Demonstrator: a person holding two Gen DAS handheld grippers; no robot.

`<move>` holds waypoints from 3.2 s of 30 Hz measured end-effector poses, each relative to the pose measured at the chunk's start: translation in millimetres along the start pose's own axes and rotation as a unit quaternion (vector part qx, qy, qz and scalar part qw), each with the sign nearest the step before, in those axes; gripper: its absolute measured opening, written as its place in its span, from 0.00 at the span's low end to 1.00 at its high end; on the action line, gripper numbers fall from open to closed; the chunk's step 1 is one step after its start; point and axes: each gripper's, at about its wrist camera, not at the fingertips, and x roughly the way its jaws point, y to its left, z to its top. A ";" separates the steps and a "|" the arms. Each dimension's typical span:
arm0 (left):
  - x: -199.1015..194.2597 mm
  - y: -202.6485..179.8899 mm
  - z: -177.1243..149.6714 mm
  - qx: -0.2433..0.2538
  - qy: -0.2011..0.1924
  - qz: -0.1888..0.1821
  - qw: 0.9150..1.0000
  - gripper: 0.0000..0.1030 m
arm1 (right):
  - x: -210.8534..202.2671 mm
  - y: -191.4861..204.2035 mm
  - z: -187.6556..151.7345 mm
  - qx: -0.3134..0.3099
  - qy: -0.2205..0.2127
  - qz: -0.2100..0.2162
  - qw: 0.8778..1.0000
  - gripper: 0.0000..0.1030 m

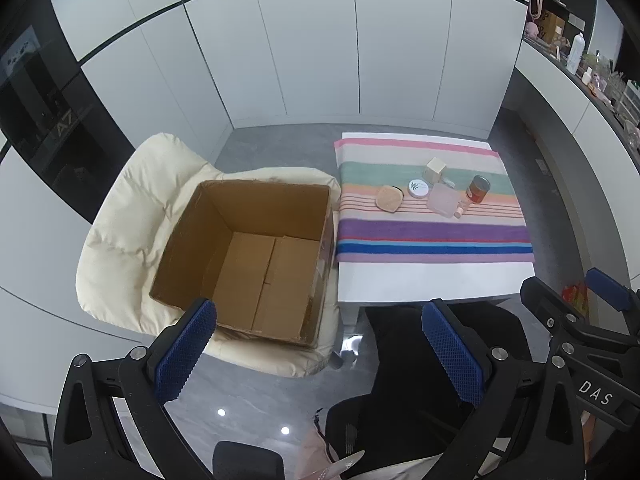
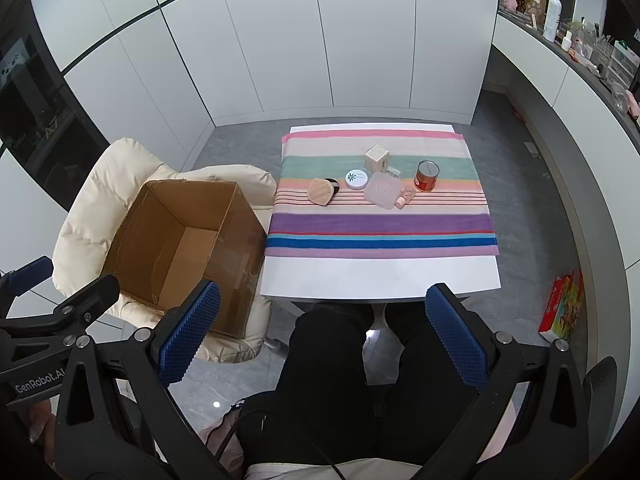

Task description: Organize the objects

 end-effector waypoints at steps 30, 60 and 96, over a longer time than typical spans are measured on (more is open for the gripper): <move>-0.9 -2.7 3.5 0.004 -0.001 0.002 1.000 1.00 | -0.3 0.4 1.5 -0.004 -0.007 0.008 1.000 1.00; 19.2 -90.3 35.6 0.022 0.006 -0.086 0.996 1.00 | 8.5 -83.0 26.5 0.022 -0.020 -0.024 0.999 1.00; 201.3 -199.0 87.6 -0.060 0.011 -0.081 0.995 0.96 | 138.3 -237.4 43.2 0.039 -0.046 -0.131 0.990 1.00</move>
